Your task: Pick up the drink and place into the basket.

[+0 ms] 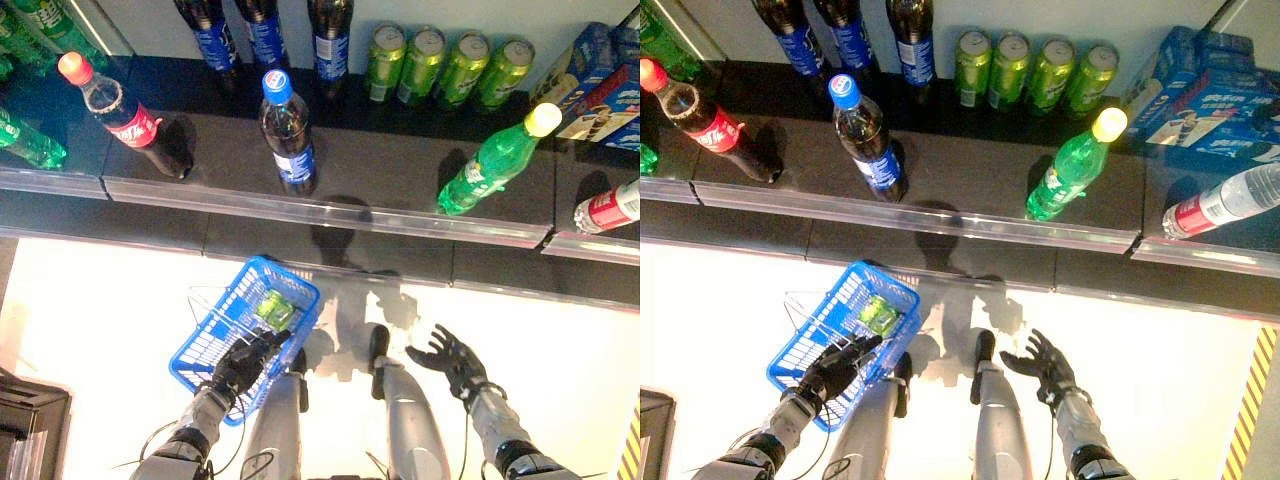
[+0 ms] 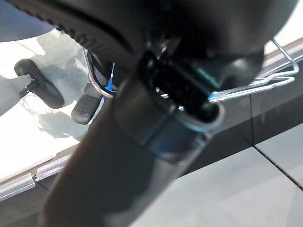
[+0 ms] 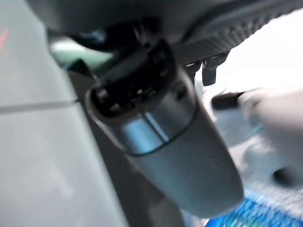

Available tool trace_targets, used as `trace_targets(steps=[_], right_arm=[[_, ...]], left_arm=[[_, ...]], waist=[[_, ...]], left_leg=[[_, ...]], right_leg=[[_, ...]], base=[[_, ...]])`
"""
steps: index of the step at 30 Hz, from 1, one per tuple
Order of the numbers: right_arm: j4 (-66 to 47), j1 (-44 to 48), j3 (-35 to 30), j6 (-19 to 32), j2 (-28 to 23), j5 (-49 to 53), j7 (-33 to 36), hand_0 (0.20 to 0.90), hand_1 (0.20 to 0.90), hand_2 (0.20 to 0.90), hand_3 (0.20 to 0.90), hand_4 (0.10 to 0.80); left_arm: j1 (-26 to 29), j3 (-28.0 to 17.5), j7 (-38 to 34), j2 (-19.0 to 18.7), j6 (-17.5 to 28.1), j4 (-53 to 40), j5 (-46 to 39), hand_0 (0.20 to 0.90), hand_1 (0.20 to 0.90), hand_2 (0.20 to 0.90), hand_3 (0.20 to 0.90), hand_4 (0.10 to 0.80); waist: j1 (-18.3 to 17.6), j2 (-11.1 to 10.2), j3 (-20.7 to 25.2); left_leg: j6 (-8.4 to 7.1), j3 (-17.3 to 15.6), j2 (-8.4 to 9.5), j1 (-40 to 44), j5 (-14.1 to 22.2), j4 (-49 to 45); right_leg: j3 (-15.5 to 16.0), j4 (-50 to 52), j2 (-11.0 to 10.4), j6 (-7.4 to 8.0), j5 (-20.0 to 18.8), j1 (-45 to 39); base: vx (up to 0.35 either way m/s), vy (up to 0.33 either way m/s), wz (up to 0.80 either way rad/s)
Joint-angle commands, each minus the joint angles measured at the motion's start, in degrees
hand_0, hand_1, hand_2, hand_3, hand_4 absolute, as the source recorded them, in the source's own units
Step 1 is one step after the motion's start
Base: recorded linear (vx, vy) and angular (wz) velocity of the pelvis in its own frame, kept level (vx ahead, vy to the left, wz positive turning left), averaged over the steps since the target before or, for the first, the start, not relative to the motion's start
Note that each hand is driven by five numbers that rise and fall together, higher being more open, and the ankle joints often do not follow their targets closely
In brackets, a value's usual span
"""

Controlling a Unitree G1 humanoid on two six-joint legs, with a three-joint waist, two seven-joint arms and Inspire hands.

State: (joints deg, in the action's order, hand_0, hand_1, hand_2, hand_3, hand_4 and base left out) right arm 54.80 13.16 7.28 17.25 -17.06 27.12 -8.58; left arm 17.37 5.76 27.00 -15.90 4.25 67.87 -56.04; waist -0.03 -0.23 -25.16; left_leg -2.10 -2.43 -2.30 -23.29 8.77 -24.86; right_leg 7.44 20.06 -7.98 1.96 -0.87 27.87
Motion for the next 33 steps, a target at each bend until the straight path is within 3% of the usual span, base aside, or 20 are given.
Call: trace_targets(steps=[1,10,17,33], right_arm=[[-12.13,-1.78,2.36,5.29,0.01,-0.47,1.08,0.9,0.9,0.9,0.9,0.8],[-35.1,-3.27,7.38,6.17,-3.11,-11.9,4.97,0.9,0.9,0.9,0.9,0.8],[-48.11,-0.4,9.64,4.9,-8.6,-16.58,3.97,0.9,0.9,0.9,0.9,0.8],[-61.92,5.94,6.59,6.49,-11.58,-14.1,4.75,0.9,0.9,0.9,0.9,0.8]], left_arm=[[-6.16,1.18,2.2,0.05,0.57,-5.08,-3.36,0.3,0.3,0.3,0.2,0.1],[-8.0,2.16,0.07,-0.45,1.8,-9.72,-5.75,0.3,0.3,0.3,0.2,0.1],[-8.76,1.76,0.42,-0.99,2.2,-9.45,-7.09,0.3,0.3,0.3,0.2,0.1],[-9.5,0.74,1.57,-0.79,1.31,-7.18,-7.22,0.3,0.3,0.3,0.2,0.1]], waist=[[1.47,-0.78,3.29],[1.04,-2.12,2.25],[1.43,-2.33,1.59],[2.48,-2.06,0.18]], left_leg=[[1.35,2.75,0.89,-3.18,-6.89,3.0],[1.87,2.78,1.14,-2.74,-8.06,4.53],[1.21,3.12,0.88,-2.12,-8.34,4.49],[0.47,3.35,-0.05,-0.16,-8.29,4.16]], right_leg=[[0.01,5.81,-0.6,0.69,4.17,-0.73],[-0.38,3.28,0.14,1.07,2.98,-1.85],[0.01,1.55,-0.19,0.94,3.21,-4.26],[1.26,0.47,-0.96,0.32,3.97,-8.33]], base=[[-0.086,-0.039,0.06],[-0.053,-0.017,0.03],[-0.013,0.006,0.05],[0.004,0.005,0.01]])
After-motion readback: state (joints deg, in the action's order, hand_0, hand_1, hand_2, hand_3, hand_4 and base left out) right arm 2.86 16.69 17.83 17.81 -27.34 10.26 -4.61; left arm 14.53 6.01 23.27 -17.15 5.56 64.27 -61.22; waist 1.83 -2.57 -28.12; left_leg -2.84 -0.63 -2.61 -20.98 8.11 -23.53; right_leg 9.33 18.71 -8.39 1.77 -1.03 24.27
